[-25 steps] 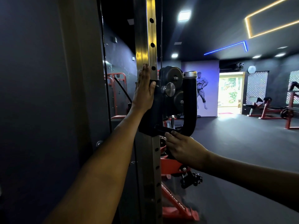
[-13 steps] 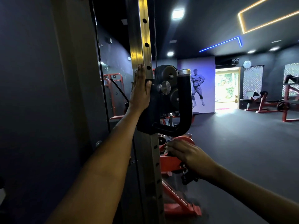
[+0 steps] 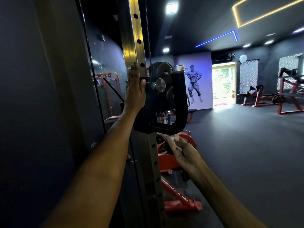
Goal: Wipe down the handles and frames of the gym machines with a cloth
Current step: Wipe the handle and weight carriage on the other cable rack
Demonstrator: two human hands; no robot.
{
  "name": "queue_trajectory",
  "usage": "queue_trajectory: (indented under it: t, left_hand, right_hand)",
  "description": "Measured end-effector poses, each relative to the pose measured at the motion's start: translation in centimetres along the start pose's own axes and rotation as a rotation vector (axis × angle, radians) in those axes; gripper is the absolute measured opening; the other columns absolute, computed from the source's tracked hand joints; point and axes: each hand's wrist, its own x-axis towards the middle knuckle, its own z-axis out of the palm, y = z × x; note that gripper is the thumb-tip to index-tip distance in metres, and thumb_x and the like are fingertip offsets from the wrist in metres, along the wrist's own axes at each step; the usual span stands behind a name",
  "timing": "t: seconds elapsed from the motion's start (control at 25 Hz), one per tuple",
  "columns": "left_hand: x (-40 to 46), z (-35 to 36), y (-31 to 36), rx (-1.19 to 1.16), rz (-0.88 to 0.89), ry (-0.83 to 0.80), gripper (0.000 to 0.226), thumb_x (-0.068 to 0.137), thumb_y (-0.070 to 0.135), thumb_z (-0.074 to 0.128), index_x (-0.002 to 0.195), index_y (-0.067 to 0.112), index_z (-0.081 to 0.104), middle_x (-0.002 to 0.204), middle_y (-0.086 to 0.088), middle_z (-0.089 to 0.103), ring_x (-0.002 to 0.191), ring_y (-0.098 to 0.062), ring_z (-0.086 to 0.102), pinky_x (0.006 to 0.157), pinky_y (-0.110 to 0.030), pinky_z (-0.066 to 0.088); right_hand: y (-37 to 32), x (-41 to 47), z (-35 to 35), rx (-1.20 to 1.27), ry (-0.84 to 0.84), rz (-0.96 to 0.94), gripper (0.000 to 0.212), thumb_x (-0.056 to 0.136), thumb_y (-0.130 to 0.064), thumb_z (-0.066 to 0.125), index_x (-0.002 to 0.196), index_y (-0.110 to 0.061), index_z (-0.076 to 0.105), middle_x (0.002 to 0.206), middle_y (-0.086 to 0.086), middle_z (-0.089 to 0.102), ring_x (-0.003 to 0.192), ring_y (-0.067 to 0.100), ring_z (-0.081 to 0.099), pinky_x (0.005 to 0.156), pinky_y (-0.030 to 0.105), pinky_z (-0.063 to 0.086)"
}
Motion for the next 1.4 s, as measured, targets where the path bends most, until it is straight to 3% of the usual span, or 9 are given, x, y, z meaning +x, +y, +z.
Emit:
queue_trajectory:
  t: [0.2, 0.44, 0.72, 0.84, 0.96, 1.08, 1.16, 1.28, 1.4]
  left_hand:
    - [0.1, -0.3, 0.1, -0.005, 0.016, -0.001, 0.061, 0.101, 0.039, 0.022, 0.153, 0.011, 0.007, 0.161, -0.009, 0.003, 0.149, -0.025, 0.002, 0.118, -0.052, 0.017]
    - [-0.1, -0.3, 0.4, -0.019, 0.013, 0.008, 0.059, 0.102, 0.033, 0.025, 0.154, 0.012, 0.005, 0.162, -0.005, 0.001, 0.148, -0.019, -0.002, 0.120, -0.047, 0.012]
    - [0.0, -0.2, 0.0, -0.002, 0.020, -0.001, 0.062, 0.101, 0.039, 0.021, 0.154, 0.012, 0.005, 0.162, -0.005, 0.000, 0.149, -0.019, -0.002, 0.121, -0.045, 0.011]
    - [0.0, -0.3, 0.3, -0.004, 0.048, 0.010, 0.060, 0.102, 0.034, 0.023, 0.154, 0.010, 0.006, 0.162, -0.006, 0.000, 0.149, -0.020, -0.002, 0.121, -0.040, 0.008]
    - [0.1, -0.5, 0.3, -0.002, 0.037, 0.007, 0.058, 0.103, 0.030, 0.025, 0.153, 0.011, 0.005, 0.162, -0.007, 0.000, 0.148, -0.019, -0.003, 0.121, -0.041, 0.007]
    - [0.0, -0.4, 0.3, -0.015, 0.043, 0.007, 0.058, 0.103, 0.029, 0.026, 0.153, 0.011, 0.004, 0.162, -0.008, 0.000, 0.148, -0.020, -0.004, 0.121, -0.041, 0.007]
    - [0.0, -0.3, 0.2, -0.018, 0.054, 0.006, 0.058, 0.103, 0.030, 0.026, 0.153, 0.012, 0.003, 0.162, -0.007, -0.001, 0.149, -0.020, -0.004, 0.121, -0.042, 0.007]
    - [0.2, -0.3, -0.1, -0.017, 0.056, 0.009, 0.059, 0.102, 0.034, 0.024, 0.154, 0.013, 0.003, 0.162, -0.006, -0.002, 0.149, -0.020, -0.004, 0.121, -0.043, 0.008]
    - [0.1, -0.3, 0.1, -0.011, 0.049, 0.003, 0.059, 0.102, 0.033, 0.025, 0.154, 0.013, 0.003, 0.162, -0.005, -0.002, 0.147, -0.015, -0.007, 0.121, -0.044, 0.009]
  right_hand:
    - [2.6, 2.6, 2.6, -0.283, 0.022, -0.067, 0.026, 0.083, 0.011, 0.046, 0.103, -0.002, 0.056, 0.121, 0.019, 0.055, 0.109, 0.027, 0.057, 0.100, 0.040, 0.045]
    - [1.5, 1.5, 0.5, -0.089, -0.084, -0.097, 0.039, 0.076, 0.010, 0.046, 0.112, -0.001, 0.056, 0.125, 0.023, 0.054, 0.114, 0.034, 0.057, 0.087, 0.041, 0.054]
    - [0.8, -0.7, 3.3, -0.185, 0.039, -0.087, 0.028, 0.086, 0.013, 0.039, 0.106, 0.003, 0.056, 0.124, 0.025, 0.053, 0.115, 0.036, 0.054, 0.099, 0.044, 0.045]
    - [-2.0, -3.6, 4.5, -0.467, 0.149, -0.153, 0.019, 0.093, 0.006, 0.038, 0.102, 0.003, 0.056, 0.111, 0.022, 0.057, 0.103, 0.030, 0.060, 0.079, 0.035, 0.056]
    - [-4.2, -5.0, 7.3, -0.949, 0.247, -0.168, 0.016, 0.092, 0.009, 0.043, 0.082, 0.005, 0.056, 0.085, 0.015, 0.059, 0.085, 0.025, 0.065, 0.086, 0.037, 0.055]
    - [-6.6, -6.4, 9.8, -1.102, 0.232, -0.184, 0.015, 0.094, 0.007, 0.039, 0.096, 0.008, 0.053, 0.098, 0.025, 0.058, 0.074, 0.023, 0.069, 0.081, 0.034, 0.057]
    - [-8.0, -6.9, 11.5, -1.218, 0.182, -0.313, 0.022, 0.095, 0.005, 0.040, 0.112, 0.010, 0.053, 0.111, 0.027, 0.058, 0.089, 0.028, 0.066, 0.087, 0.034, 0.054]
    - [-7.7, -5.2, 14.1, -1.411, 0.024, -0.866, 0.043, 0.093, 0.008, 0.043, 0.133, -0.004, 0.049, 0.122, 0.007, 0.061, 0.096, 0.013, 0.060, 0.096, 0.034, 0.046]
    - [-5.1, -2.7, 12.1, -1.741, -0.187, -1.288, 0.073, 0.081, 0.023, 0.033, 0.146, -0.009, 0.030, 0.151, 0.004, 0.028, 0.135, 0.006, 0.029, 0.112, 0.022, 0.023]
